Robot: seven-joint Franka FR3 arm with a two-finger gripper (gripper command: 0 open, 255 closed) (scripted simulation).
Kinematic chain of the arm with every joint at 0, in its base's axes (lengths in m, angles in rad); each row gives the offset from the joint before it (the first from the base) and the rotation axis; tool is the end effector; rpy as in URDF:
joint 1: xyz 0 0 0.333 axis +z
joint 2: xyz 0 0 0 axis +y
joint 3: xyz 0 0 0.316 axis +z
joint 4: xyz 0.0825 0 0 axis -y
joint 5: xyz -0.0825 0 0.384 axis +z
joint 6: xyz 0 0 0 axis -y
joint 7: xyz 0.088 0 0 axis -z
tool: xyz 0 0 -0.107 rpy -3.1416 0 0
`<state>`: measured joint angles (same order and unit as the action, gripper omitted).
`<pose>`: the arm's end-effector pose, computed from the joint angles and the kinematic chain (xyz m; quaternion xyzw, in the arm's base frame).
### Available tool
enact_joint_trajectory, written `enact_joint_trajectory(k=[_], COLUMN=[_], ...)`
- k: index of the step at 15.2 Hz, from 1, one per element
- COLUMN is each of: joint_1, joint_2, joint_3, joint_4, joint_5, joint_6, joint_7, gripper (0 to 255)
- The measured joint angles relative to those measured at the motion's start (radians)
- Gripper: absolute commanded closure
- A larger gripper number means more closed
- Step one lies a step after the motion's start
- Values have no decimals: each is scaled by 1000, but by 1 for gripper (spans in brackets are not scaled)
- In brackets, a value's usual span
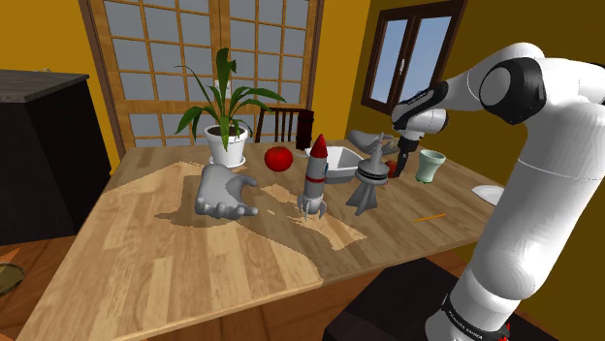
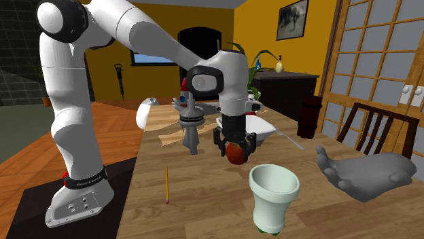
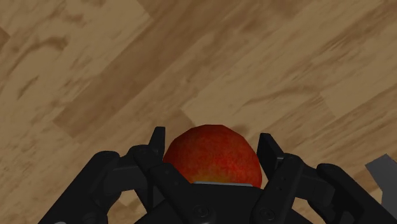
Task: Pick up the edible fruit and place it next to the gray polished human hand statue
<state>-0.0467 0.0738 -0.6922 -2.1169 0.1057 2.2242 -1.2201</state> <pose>0.4162 -0.3699 0.3915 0.9774 0.2091 0.0304 0.0108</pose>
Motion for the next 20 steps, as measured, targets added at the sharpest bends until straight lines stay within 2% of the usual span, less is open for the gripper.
enact_joint_trajectory(k=[10, 20], joint_1=[8, 11], joint_2=[-70, -109], joint_3=[-1, 4], joint_4=[73, 175], joint_5=[-61, -91], joint_6=[-125, -256], joint_7=[44, 69], gripper=[255, 255])
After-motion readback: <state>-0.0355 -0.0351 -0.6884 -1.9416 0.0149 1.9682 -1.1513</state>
